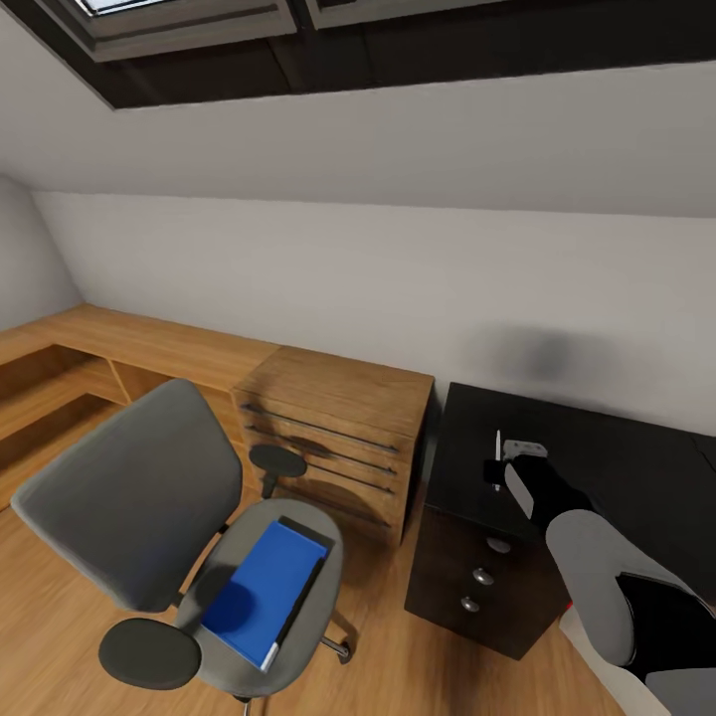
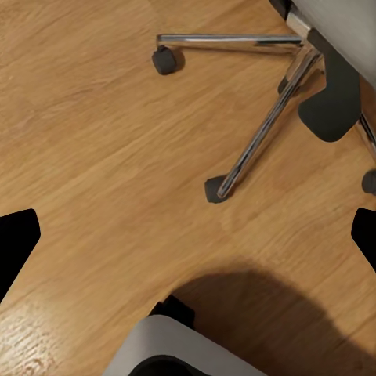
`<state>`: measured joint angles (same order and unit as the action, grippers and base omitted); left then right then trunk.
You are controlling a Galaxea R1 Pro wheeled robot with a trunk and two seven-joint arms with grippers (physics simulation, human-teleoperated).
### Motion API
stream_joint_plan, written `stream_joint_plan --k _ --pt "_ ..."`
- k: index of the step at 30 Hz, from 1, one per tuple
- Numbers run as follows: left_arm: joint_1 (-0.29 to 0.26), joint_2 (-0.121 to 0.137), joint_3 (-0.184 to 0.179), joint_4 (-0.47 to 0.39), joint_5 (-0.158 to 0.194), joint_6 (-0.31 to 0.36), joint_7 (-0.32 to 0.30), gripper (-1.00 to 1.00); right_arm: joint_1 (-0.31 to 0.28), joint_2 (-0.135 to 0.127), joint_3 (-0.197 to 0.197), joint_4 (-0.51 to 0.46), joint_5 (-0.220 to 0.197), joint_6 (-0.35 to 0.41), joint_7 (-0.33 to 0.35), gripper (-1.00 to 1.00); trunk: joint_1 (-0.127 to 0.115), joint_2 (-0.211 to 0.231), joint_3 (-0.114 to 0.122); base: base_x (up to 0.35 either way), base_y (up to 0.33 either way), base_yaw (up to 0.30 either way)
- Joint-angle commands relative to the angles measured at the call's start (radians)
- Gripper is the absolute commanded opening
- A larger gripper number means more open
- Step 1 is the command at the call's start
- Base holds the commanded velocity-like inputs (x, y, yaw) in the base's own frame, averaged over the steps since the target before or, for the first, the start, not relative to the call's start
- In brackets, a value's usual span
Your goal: In the bedroom, organize the workspace by keeping the computer under the desk, ensuring the monitor is on the desk, placing the keyboard on the desk next to the monitor, placing the mouse on the desk next to the keyboard, moving the folder from the swivel chair onto the desk next to the mouse, stacking the notebook on top of the folder with the pen on top of the notebook, and positioning the swivel chair next to the desk.
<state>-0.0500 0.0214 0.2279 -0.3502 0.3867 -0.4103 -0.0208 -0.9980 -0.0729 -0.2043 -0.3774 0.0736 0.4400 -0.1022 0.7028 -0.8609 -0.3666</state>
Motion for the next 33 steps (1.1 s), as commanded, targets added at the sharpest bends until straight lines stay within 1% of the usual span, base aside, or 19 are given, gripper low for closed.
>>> stream_joint_plan --k 1,14,24,33 --pt "0.0 0.0 -0.001 0.0 0.008 -0.003 -0.002 1.0 -0.001 0.001 -0.006 -0.001 0.008 0.005 0.001 -1.0 0.004 -0.008 -0.004 0.0 0.0 0.0" --pt "-0.001 0.0 -0.001 0.0 0.008 -0.004 -0.002 1.0 -0.001 -0.001 -0.006 0.012 0.008 0.0 0.002 -1.0 0.054 -0.099 -0.045 0.0 0.0 0.0" --pt "0.0 0.0 -0.001 0.0 0.008 -0.004 -0.002 1.0 -0.001 -0.013 -0.007 0.013 0.008 0.0 0.001 -1.0 0.092 -0.169 -0.076 0.0 0.0 0.0" --pt "0.0 0.0 -0.001 0.0 0.008 -0.004 -0.002 1.0 -0.001 -0.014 -0.007 0.014 0.008 0.0 0.001 -1.0 0.127 -0.232 -0.105 0.0 0.0 0.0"
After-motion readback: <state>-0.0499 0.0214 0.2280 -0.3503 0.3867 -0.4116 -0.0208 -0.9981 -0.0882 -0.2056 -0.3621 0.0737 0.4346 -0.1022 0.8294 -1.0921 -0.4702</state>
